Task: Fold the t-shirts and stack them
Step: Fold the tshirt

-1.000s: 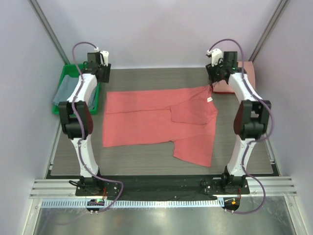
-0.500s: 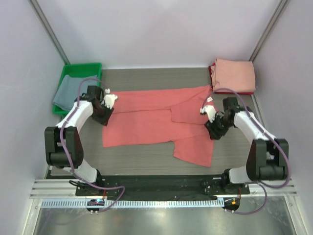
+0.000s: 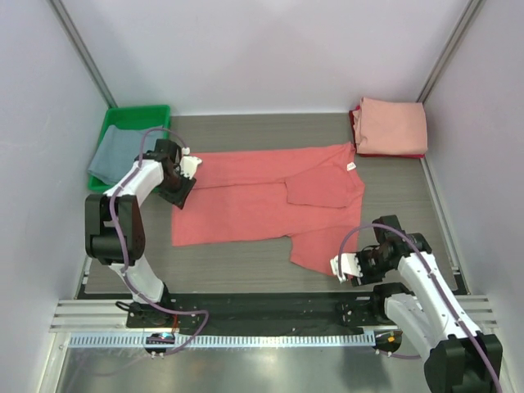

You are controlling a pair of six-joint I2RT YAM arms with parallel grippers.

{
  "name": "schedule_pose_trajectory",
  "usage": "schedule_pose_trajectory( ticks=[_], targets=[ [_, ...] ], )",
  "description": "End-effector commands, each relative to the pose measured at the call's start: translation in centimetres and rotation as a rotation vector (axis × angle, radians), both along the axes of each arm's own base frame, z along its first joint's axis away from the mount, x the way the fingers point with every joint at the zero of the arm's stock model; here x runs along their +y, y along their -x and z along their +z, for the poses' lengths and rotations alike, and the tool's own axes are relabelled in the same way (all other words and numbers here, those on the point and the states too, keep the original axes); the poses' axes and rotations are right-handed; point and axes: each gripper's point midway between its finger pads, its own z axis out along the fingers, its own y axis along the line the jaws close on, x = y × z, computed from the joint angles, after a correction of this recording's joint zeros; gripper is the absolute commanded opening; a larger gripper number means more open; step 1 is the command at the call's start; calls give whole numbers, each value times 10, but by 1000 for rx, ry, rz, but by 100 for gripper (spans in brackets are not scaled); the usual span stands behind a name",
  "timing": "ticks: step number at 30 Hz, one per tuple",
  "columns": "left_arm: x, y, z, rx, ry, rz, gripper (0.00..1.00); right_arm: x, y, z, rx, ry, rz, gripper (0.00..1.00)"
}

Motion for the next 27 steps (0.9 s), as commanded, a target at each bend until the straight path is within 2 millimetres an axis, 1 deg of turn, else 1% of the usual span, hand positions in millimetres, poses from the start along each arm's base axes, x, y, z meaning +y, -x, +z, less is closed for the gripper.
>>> schedule_pose_trajectory(
  ticks=[1,3,4,6,15,17,18,21,22,23,24,25,26,27],
  targets=[
    [0,-26,14,-46,4,71,39,11,9,-6,-25,-34,224,47],
    [2,-33,17,-58,-2,84,39,15,8,-9,-11,-52,242,47],
    [2,-34,13,-47,-6,89,39,15,9,-11,-2,-54,256,46],
    [4,-37,13,-46,-18,94,39,18,12,-15,15,-61,290,46],
    [8,-41,13,-50,-38,102,38,27,1,-27,28,-47,326,43],
    [9,-40,12,-43,-41,99,39,26,-2,-30,26,-29,329,40],
    [9,-39,13,-46,-42,96,39,26,-2,-31,28,-23,334,35],
    [15,-35,14,-35,-48,95,39,22,3,-32,43,11,358,27],
    [16,-31,16,-26,-49,79,39,20,4,-32,46,19,358,19],
    [19,-27,16,-20,-50,69,38,19,5,-30,42,23,352,15],
    [20,-23,16,-11,-51,59,38,19,4,-28,39,26,340,11],
    [20,-17,21,-13,-48,13,38,18,4,-26,40,25,315,10],
    [22,-4,15,17,-51,-12,38,19,3,-24,35,23,301,8],
    [23,4,14,29,-52,-43,38,20,0,-21,15,17,288,6]
  ],
)
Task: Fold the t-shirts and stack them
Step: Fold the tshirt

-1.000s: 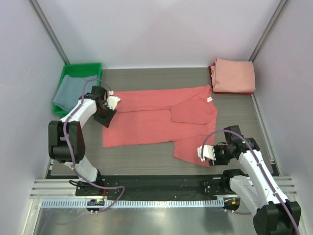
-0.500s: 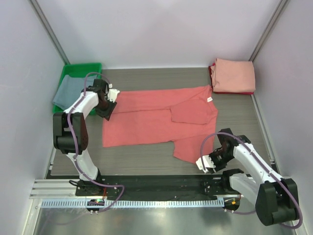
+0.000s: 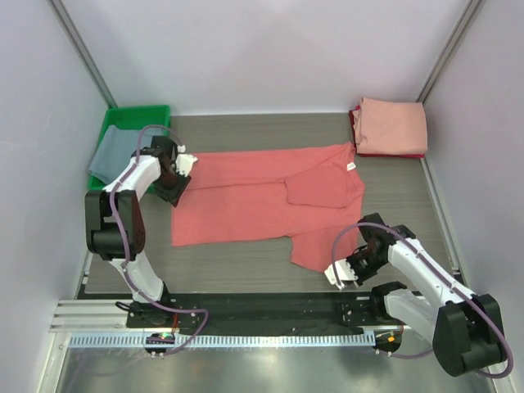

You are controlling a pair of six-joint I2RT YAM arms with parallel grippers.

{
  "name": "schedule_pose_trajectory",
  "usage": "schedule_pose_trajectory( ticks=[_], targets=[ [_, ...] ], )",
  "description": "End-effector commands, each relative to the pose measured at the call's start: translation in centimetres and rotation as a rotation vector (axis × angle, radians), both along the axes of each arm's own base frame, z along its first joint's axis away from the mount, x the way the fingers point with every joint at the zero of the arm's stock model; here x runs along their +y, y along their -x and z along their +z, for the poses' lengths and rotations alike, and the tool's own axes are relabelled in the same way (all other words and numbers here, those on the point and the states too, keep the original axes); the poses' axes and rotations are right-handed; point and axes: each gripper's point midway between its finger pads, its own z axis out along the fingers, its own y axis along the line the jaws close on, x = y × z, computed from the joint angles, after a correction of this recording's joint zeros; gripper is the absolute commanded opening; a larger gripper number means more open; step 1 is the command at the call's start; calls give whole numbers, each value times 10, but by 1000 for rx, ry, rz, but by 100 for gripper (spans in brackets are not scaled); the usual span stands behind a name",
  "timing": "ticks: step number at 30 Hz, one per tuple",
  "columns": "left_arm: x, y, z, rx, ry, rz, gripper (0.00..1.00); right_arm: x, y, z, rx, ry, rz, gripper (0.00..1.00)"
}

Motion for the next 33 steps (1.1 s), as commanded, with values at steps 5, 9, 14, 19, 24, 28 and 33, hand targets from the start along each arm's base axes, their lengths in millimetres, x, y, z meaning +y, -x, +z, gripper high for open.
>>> schedule_pose_trajectory(
  ticks=[5,9,14,19,24,28,33],
  targets=[
    [-1,78,3,140,41,-212,38,-4,-13,11,-62,15,-116,5],
    [-9,97,-5,232,95,-185,38,-7,-12,10,-50,33,-143,5],
    [-16,108,-13,278,136,-170,39,-10,-15,10,-49,58,-146,5],
    [-14,123,-19,308,130,-176,43,-9,-26,12,-53,64,-171,5],
    [-8,134,-29,348,101,-170,43,-8,-28,11,-47,63,-172,5],
    [-8,135,-36,369,102,-158,43,-8,-27,10,-46,66,-166,5],
    [-12,134,-42,398,119,-138,40,-8,-27,10,-44,68,-173,5]
  ],
)
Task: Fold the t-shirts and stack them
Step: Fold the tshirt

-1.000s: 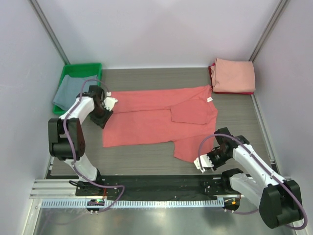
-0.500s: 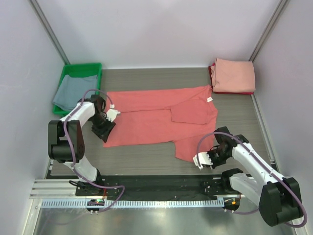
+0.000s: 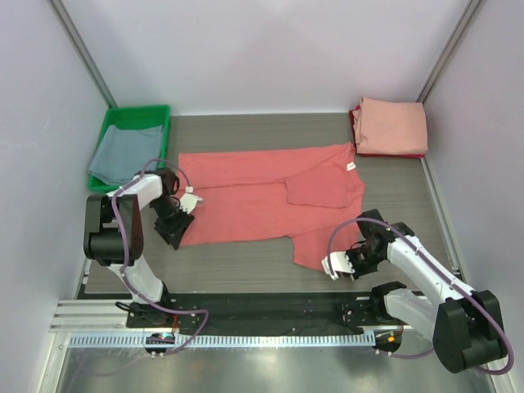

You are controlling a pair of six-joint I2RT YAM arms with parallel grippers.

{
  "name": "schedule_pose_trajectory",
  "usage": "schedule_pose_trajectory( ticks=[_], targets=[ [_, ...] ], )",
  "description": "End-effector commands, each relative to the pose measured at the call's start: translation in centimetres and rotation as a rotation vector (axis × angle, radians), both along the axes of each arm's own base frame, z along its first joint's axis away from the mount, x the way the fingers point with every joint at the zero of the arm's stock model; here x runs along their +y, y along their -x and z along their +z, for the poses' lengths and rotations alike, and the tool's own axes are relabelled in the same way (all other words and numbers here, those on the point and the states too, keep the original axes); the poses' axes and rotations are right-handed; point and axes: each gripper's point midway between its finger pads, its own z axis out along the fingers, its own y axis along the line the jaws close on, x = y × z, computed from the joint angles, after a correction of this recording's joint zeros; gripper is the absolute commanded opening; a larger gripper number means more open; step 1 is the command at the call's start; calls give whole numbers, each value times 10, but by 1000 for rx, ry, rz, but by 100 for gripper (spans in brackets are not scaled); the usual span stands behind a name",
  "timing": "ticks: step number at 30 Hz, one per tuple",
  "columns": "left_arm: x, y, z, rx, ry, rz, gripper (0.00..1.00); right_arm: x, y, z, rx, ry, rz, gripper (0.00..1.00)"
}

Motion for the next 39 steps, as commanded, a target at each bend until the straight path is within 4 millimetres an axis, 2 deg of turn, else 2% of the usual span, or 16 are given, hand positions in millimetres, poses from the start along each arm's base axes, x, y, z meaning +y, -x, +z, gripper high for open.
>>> schedule_pose_trajectory(
  ticks=[1,7,8,10,11,15,21,24,25,28,29,34,36,37,39],
  targets=[
    [-2,-2,-3,12,15,8,40,3,-11,8,-33,-7,-9,5],
    [-2,3,-12,34,15,9,32,2,-10,5,-26,-3,-39,5],
    [-4,4,-13,40,22,11,25,2,-9,5,-25,-2,-45,5],
    [-8,7,-14,64,47,22,18,1,-9,4,-23,-3,-60,5],
    [-10,7,-14,68,54,24,10,1,-9,3,-26,-1,-68,5],
    [-13,8,-12,61,73,24,1,-1,-11,5,-35,0,-119,5],
    [-11,1,-1,10,70,9,0,-2,-10,8,-47,-7,-172,4],
    [-9,-8,19,-61,58,-10,0,-3,-23,23,-95,-5,-236,4],
    [-9,-16,28,-92,58,-14,0,-1,-33,35,-133,-21,-259,3],
    [-8,-20,42,-107,56,-22,0,4,-46,54,-160,-61,-335,3],
    [-8,-25,49,-115,56,-24,0,7,-54,66,-188,-82,-355,2],
    [-9,-40,55,-140,59,-18,0,10,-91,102,-304,-133,-461,2],
    [-9,-44,56,-144,60,-12,0,10,-102,107,-314,-135,-492,1],
    [-9,-47,56,-148,60,-11,0,12,-113,119,-346,-158,-505,1],
    [-10,-51,57,-158,66,-9,0,13,-123,126,-351,-182,-545,2]
  ],
)
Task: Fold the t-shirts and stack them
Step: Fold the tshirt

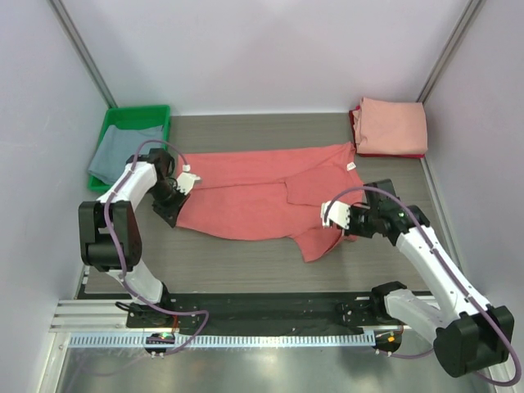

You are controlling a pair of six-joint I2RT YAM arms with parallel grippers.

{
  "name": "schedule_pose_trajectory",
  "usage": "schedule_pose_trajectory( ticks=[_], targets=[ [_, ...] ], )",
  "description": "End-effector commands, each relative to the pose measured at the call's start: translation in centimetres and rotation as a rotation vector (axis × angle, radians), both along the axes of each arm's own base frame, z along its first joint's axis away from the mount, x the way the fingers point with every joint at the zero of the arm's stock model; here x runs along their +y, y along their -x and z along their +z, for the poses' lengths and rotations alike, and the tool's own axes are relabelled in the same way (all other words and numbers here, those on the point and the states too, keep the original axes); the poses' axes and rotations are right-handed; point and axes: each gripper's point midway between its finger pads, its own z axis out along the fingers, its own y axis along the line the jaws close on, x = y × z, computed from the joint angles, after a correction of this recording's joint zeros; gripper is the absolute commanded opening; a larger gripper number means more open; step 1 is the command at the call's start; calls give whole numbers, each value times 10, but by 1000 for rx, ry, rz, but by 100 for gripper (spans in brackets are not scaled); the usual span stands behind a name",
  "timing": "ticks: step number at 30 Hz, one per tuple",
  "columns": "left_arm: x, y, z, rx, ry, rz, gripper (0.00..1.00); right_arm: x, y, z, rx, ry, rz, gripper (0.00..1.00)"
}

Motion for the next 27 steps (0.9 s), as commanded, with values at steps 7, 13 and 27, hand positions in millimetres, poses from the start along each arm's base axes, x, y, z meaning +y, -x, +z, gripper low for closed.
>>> schedule_pose_trajectory(
  ticks=[7,13,27],
  targets=[
    [-6,-35,24,-85,33,8,0,5,-93,69,-196,-161,-216,1],
    [-5,-57,28,-123,27,28,0,-6,-136,94,-242,-235,-321,1],
    [9,-133,28,-203,28,197,0,-11,-223,120,-368,-278,-395,1]
  ],
)
